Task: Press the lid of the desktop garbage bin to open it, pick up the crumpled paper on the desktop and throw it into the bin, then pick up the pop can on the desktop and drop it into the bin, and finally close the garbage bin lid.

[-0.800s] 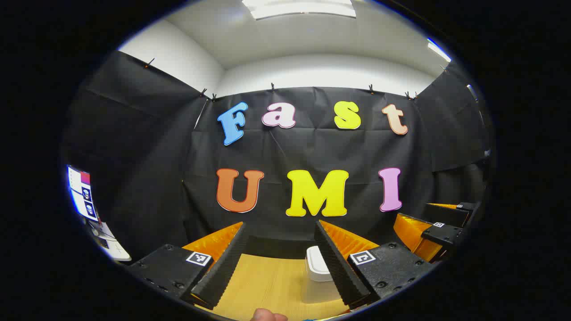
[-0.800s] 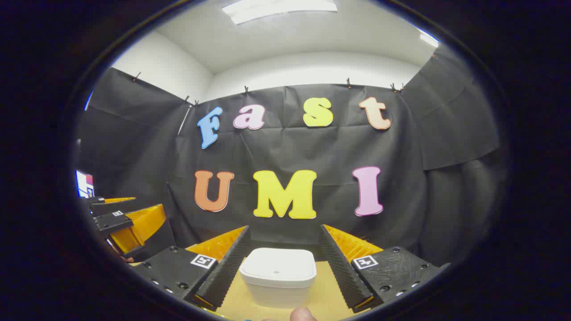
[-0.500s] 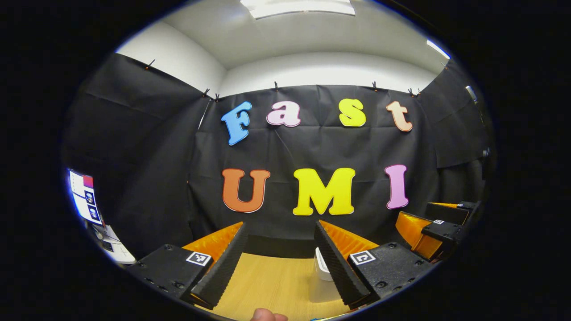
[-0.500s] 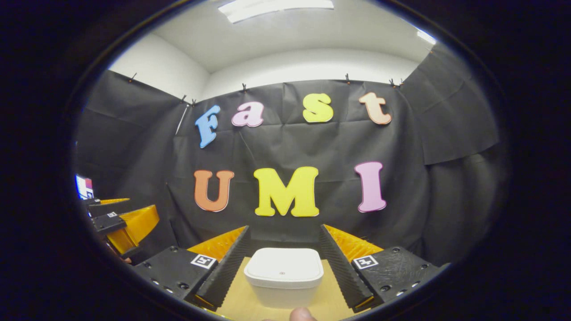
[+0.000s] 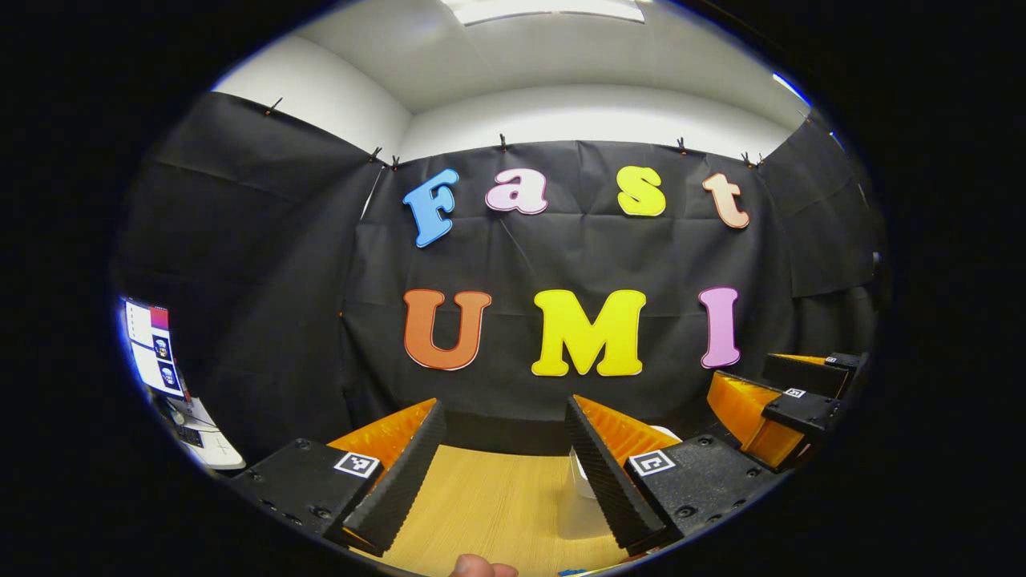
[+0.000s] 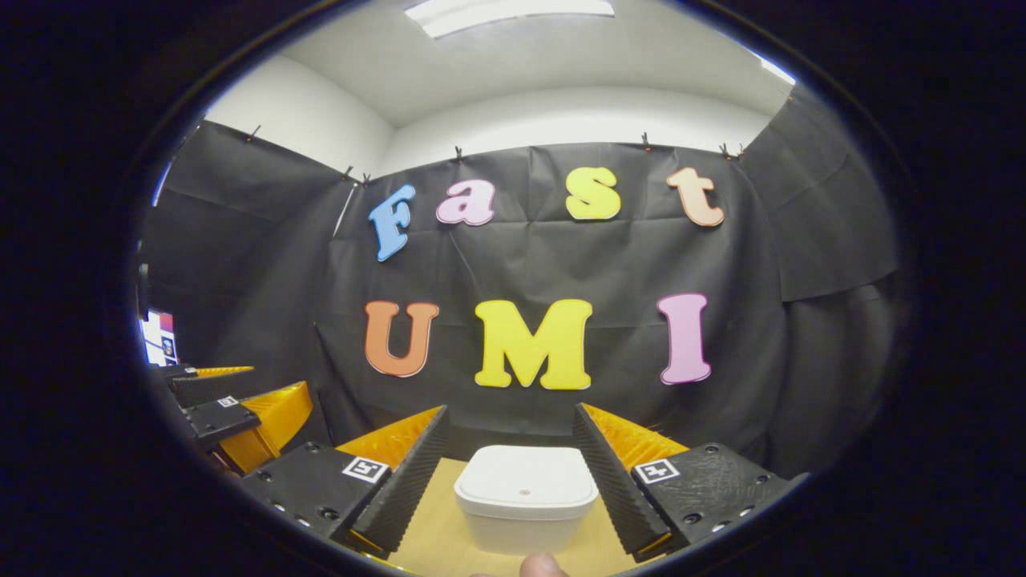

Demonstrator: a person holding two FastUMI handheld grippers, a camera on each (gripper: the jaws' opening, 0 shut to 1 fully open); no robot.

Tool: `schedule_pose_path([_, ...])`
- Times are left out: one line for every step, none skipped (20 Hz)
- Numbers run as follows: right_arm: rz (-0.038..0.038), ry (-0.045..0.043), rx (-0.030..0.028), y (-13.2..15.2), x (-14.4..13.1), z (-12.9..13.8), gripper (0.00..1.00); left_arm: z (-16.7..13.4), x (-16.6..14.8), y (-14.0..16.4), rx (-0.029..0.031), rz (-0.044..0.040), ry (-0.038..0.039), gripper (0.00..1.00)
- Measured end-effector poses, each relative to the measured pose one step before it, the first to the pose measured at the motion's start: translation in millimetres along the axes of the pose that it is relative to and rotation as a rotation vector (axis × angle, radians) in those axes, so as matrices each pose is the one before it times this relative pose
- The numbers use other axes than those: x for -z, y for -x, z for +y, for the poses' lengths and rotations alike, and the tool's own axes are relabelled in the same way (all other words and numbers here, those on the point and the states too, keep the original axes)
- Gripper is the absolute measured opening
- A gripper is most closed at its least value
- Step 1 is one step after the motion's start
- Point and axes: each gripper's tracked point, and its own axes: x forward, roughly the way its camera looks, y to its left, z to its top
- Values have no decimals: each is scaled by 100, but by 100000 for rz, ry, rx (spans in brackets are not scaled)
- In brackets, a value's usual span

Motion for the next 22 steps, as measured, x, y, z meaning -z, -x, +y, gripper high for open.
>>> schedule_pose_path([246,141,478,-103,69,-120,95,-76,-15,-132,437,-156,-62,97])
schedule_pose_path([46,25,414,-84,-78,-79,95,-160,-12,-131,473,196,-460,96])
schedule_pose_path([-369,-196,286,-17,-13,57,95,-79,42,-36,287,-13,-425,96])
schedule_pose_path([-373,-145,295,-37,-121,-38,95,-99,67,-115,386,110,-100,97])
schedule_pose_path([-41,-48,433,-134,109,-104,95,-65,147,-142,449,121,56,97])
schedule_pose_path([85,-169,433,15,27,-116,97,-56,176,-143,424,459,74,97])
schedule_pose_path([328,-219,469,-37,219,-109,95,-40,229,-43,412,608,134,97])
schedule_pose_path([400,-281,637,-96,133,-176,95,-175,167,-62,400,494,109,97])
schedule_pose_path([421,-474,419,-77,253,-155,95,-127,44,-62,513,478,142,97])
schedule_pose_path([360,-227,354,-41,28,-106,97,-144,66,-57,262,250,-111,97])
schedule_pose_path([106,-98,345,19,100,-243,95,-157,-41,-6,371,3,-160,97])
schedule_pose_path([60,-73,175,17,-107,-158,95,-267,-7,-61,303,77,-178,96])
schedule_pose_path([-2,179,340,-72,84,-266,95,-54,99,-54,342,59,-57,96])
schedule_pose_path([186,216,230,-45,192,-127,95,-162,161,-45,276,89,115,96])
schedule_pose_path([39,97,186,-58,-32,-191,97,-223,113,-177,352,398,225,96])
schedule_pose_path([195,68,-31,-73,0,-138,95,-238,133,-124,404,731,143,96])
schedule_pose_path([320,210,210,-7,168,-120,95,-170,178,60,298,383,84,97])
schedule_pose_path([340,229,150,-47,64,-257,95,-128,180,38,119,191,-56,97])
schedule_pose_path([370,368,140,-18,171,-137,95,-148,-2,139,149,-333,-17,97])
schedule_pose_path([610,497,183,-43,277,-296,95,-74,-75,85,199,-189,6,97])
schedule_pose_path([999,292,-34,-66,294,-198,95,-128,179,-18,213,37,92,97])
schedule_pose_path([1288,-42,103,-99,387,-138,95,-110,45,-134,109,155,302,97])
